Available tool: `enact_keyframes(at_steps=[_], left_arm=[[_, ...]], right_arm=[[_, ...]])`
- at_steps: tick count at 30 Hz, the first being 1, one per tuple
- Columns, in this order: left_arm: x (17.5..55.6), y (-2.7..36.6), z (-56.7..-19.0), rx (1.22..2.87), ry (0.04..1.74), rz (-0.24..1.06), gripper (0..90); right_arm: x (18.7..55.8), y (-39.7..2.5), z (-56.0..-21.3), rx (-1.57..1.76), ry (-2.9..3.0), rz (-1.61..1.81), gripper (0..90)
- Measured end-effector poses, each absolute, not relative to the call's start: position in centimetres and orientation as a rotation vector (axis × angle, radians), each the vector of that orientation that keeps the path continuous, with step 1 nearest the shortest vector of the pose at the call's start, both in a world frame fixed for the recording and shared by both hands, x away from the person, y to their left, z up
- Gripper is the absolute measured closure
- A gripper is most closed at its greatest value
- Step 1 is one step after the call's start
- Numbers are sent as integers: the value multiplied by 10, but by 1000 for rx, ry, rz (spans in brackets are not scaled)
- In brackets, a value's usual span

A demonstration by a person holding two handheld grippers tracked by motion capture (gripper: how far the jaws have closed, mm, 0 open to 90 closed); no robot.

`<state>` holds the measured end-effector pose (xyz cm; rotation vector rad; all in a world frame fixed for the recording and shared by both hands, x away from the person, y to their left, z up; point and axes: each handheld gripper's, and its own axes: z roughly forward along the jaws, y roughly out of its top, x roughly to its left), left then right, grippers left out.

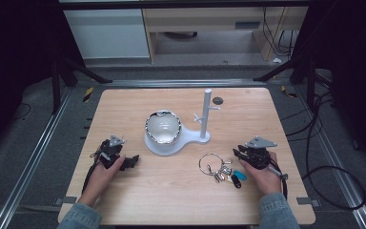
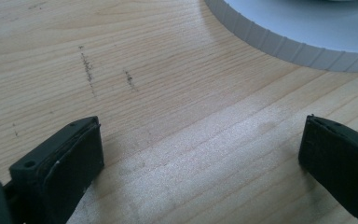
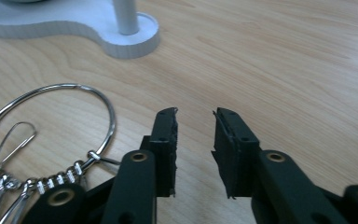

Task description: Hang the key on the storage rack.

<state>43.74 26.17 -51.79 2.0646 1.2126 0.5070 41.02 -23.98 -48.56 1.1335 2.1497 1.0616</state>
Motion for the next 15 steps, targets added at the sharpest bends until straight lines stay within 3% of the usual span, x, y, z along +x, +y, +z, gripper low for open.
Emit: enact_keyframes(at_steps=[7,15], left_arm=[[438,262,-518,2066,1211,506,0],[437,262,-518,2065,1211,506,0]], right_arm=[[412,-235,-489,1092,2212,1075,744],[409,-225,-492,1035,2301,1086,650]])
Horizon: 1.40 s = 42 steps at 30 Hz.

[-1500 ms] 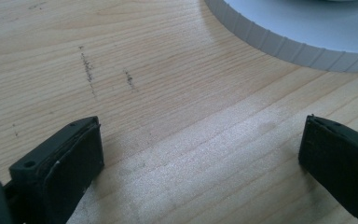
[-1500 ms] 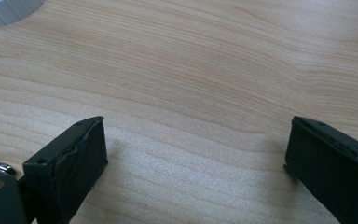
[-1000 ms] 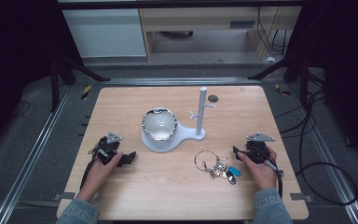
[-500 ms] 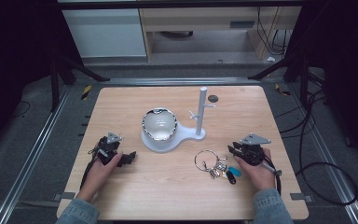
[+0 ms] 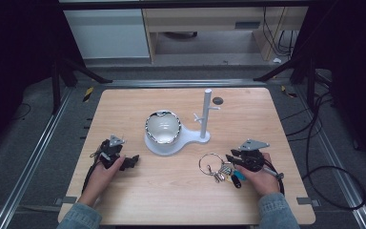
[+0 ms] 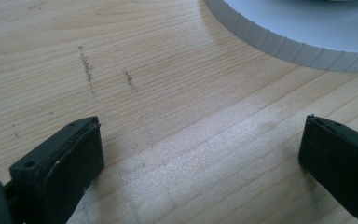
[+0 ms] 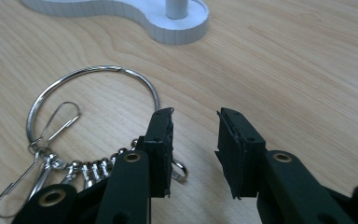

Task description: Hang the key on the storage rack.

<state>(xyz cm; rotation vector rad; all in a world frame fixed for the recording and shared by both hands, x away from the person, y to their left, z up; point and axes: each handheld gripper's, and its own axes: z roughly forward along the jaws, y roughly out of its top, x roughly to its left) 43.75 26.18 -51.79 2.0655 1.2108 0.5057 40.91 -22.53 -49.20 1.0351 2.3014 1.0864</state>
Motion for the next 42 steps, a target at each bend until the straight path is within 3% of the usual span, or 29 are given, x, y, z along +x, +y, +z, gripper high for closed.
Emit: enact_keyframes(at_steps=[6,13,23,42], left_arm=[[437,262,-518,2065,1211,506,0],[437,262,-518,2066,1209,505,0],[437,262,-518,2067,1208,505,0],[437,262,-518,2071,1205,504,0]], right_arm=[[409,-221,-497,1005,2366,1058,599],[408,-219,-500,983,2405,1030,605],[402,-221,-498,944,2450,1023,872],[393,-275,-496,1191,2273,925,878]])
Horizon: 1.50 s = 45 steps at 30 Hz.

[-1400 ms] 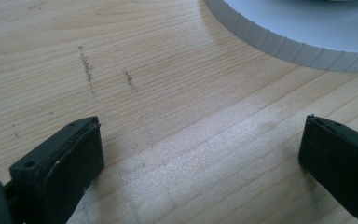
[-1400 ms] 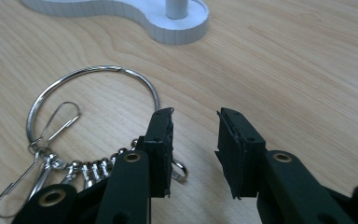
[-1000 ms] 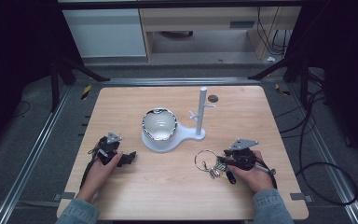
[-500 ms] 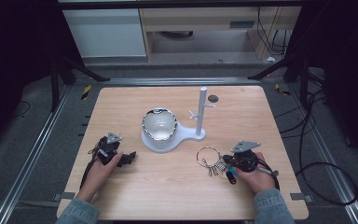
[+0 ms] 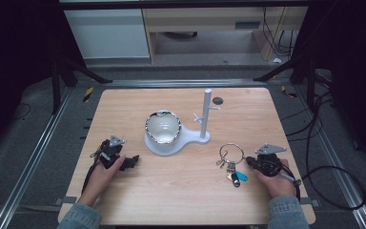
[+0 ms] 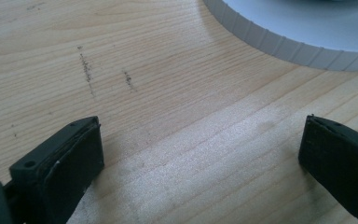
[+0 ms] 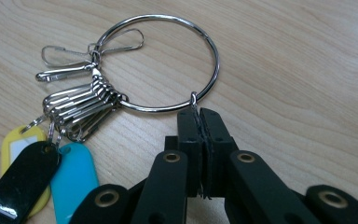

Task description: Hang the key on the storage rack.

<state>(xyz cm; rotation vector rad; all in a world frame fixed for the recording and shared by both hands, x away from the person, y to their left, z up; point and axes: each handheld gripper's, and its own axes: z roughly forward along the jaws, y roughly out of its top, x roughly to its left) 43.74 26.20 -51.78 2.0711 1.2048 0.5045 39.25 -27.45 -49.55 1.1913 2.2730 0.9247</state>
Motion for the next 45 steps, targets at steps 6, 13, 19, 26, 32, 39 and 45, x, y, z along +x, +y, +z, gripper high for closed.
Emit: enact_keyframes(at_steps=[6,13,19,26,32,39,45], left_arm=[[437,262,-518,2072,1205,505,0],[437,262,-518,2071,1205,505,0],[437,262,-518,2071,1205,505,0],[437,262,-518,2072,1204,505,0],[437,262,-518,2071,1205,505,0],[437,262,-518,2071,1205,505,0],[437,262,-518,2073,1203,505,0]], right_arm=[[394,-275,-497,1207,2262,949,840],[395,-276,-497,1231,2261,957,886],[394,-276,-488,1243,2195,1033,887],[392,-271,-473,1219,2113,1139,888],[391,-262,-463,1182,2079,1216,888],[389,-256,-450,1152,2047,1257,888],[392,-255,-442,1141,2043,1240,888]])
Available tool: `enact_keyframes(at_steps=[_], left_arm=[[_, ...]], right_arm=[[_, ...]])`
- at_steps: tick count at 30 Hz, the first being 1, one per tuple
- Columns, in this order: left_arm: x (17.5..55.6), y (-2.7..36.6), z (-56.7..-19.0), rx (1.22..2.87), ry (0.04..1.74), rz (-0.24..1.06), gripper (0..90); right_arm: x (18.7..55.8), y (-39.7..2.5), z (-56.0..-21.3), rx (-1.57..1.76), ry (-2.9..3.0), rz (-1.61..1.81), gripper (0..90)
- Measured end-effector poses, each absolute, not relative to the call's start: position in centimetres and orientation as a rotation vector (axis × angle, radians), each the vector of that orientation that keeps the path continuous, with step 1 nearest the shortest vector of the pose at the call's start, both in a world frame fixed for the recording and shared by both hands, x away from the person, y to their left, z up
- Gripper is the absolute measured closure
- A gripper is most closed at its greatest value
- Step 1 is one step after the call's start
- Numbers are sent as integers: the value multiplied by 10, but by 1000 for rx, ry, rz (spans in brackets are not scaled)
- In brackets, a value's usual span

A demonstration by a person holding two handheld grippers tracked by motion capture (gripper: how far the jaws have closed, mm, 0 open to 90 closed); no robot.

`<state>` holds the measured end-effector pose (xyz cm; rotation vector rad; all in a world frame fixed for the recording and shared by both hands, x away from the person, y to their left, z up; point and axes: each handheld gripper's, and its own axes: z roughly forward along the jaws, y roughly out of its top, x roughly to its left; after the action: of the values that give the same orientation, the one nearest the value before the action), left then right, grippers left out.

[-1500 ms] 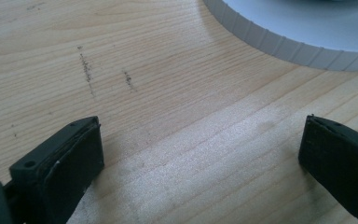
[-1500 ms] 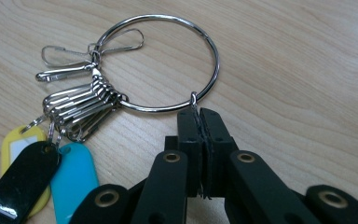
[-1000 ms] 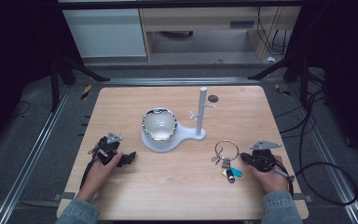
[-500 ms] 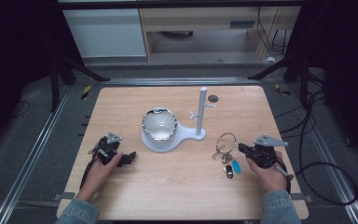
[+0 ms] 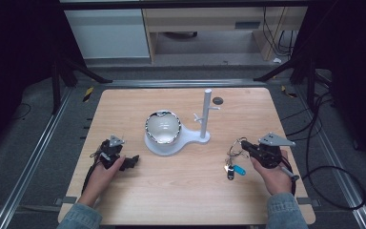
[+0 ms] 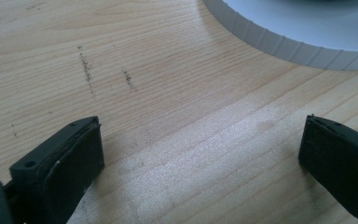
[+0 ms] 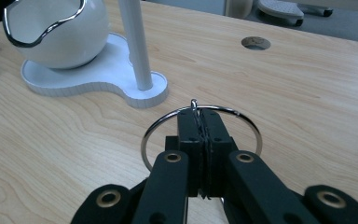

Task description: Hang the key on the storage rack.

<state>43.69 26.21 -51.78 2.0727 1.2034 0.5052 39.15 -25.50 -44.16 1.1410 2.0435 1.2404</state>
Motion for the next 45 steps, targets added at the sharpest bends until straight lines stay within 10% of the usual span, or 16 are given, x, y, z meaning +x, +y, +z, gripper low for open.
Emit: enact_keyframes(at_steps=[45], left_arm=[[436,262,-518,2073,1205,506,0]], right_arm=[[414,-240,-368,1033,2017,1223,888]])
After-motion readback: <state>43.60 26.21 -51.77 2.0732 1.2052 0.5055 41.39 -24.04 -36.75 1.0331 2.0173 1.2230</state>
